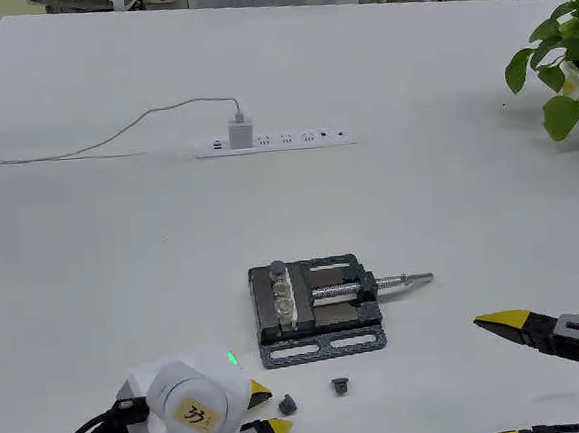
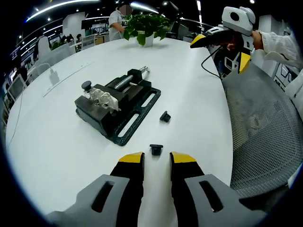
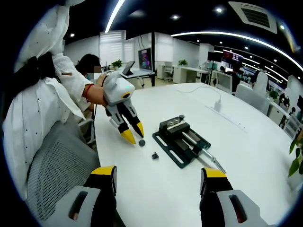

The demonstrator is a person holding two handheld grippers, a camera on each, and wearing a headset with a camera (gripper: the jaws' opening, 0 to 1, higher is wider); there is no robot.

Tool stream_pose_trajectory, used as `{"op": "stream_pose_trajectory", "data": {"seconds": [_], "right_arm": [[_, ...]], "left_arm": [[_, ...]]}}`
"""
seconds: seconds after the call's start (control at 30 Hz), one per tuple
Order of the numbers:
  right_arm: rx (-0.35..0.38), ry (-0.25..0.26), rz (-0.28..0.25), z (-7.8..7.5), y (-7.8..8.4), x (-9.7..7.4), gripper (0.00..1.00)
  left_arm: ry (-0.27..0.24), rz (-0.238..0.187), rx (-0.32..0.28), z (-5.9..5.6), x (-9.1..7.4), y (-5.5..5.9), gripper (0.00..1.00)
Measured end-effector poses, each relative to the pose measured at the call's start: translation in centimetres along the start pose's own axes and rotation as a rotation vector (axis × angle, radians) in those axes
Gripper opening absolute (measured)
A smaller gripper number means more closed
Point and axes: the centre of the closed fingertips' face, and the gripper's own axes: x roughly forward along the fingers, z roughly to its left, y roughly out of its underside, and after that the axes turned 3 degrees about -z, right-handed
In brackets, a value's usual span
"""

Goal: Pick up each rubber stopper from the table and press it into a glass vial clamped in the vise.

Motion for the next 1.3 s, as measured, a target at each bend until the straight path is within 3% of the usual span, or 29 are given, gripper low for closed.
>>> {"op": "stream_pose_trajectory", "data": {"seconds": [0.17, 0.47, 1.3], "right_arm": [[0.004, 0.005, 0.001, -0.04, 0.11, -0.21, 0.69], [0.011, 0.012, 0.002, -0.20, 0.26, -0.34, 0.68], [0.006, 0.016, 0.001, -0.35, 0.00, -0.52, 0.67]], "left_arm": [[-0.006, 0.025, -0.014, 0.06, 0.49, 0.56, 0.15], [-0.010, 0.023, -0.025, 0.09, 0.66, 0.44, 0.11], [-0.033, 0.038, 0.008, 0.40, 0.86, 0.40, 0.04]]}}
